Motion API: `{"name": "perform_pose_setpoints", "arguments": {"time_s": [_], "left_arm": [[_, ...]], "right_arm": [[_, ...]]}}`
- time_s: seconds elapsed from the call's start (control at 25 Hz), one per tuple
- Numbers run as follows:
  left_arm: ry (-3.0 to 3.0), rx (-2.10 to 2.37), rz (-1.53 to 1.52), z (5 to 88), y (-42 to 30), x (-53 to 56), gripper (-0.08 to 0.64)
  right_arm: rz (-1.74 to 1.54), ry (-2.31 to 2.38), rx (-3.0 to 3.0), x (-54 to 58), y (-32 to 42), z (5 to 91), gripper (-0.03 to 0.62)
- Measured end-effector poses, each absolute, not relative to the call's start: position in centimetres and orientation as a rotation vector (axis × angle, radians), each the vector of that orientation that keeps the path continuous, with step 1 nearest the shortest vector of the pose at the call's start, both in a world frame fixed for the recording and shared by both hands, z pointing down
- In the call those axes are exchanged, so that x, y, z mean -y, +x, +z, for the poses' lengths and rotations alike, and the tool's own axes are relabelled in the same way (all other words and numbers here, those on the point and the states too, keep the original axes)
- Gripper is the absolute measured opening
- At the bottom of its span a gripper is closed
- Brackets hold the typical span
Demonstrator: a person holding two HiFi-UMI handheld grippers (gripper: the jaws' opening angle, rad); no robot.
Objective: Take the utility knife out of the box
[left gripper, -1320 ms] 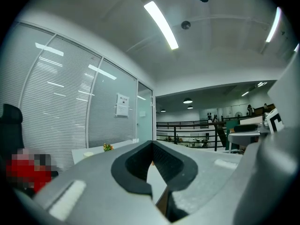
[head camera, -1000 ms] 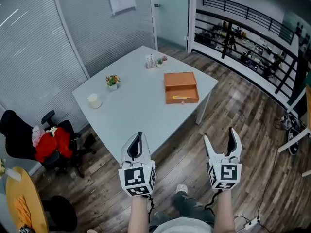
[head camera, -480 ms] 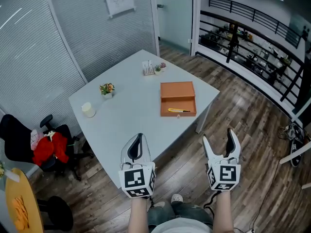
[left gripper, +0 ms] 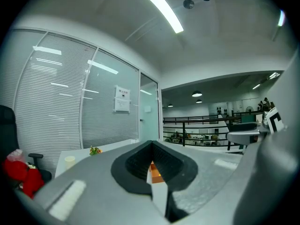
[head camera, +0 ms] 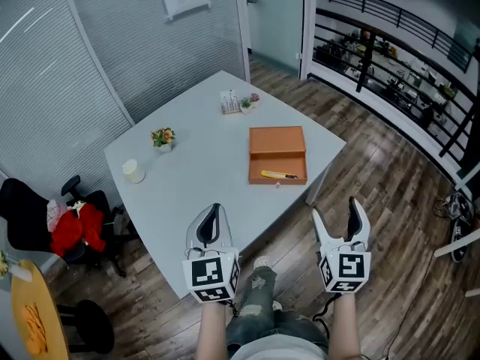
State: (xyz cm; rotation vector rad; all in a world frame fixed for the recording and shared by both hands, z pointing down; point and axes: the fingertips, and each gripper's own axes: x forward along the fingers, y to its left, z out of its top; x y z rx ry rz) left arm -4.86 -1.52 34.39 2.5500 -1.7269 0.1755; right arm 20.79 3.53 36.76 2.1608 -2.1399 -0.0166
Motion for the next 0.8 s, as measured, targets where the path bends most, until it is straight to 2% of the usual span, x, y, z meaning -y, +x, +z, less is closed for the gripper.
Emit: {"name": "perform_pose_setpoints", "arguments": {"time_s": [0.8], "left_arm": [[2.56, 1.704, 0.165, 35.0, -2.0, 19.5, 0.0]], "right_arm": [[-0.006, 2.136, 2.147, 14.5, 23.1, 37.4, 0.397]]}}
